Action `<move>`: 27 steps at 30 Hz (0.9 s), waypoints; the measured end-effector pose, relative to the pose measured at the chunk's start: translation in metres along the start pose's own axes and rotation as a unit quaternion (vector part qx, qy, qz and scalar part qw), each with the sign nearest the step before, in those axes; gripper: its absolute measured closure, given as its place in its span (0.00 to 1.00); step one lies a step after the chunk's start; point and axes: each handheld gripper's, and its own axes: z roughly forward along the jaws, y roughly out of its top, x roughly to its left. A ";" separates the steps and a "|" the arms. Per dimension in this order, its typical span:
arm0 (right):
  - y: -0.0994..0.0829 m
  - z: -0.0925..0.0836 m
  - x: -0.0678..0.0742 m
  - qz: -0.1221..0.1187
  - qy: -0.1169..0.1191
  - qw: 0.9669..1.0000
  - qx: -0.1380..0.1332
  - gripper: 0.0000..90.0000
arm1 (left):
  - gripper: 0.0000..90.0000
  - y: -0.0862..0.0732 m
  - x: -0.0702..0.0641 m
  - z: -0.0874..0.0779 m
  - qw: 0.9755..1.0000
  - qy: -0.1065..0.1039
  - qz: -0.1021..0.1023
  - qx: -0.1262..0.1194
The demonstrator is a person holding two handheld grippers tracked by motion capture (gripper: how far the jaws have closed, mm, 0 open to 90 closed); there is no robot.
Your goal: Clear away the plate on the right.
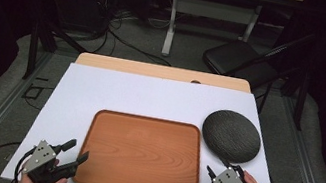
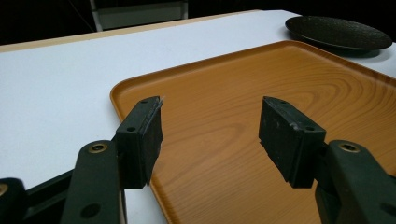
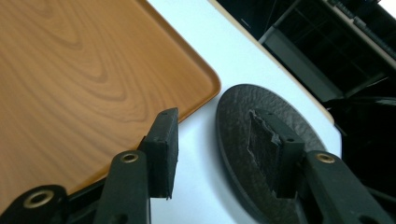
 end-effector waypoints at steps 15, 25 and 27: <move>0.015 0.015 -0.024 -0.040 -0.005 0.999 0.020 0.61 | 0.44 0.000 0.002 0.000 1.000 0.001 -0.003 0.000; 0.014 0.025 -0.029 -0.071 0.000 0.996 0.049 0.61 | 0.44 0.000 0.002 0.000 1.000 0.002 -0.002 0.000; 0.013 0.026 -0.029 -0.087 -0.002 0.994 0.062 0.61 | 0.44 0.000 0.002 0.000 1.000 0.002 -0.002 0.000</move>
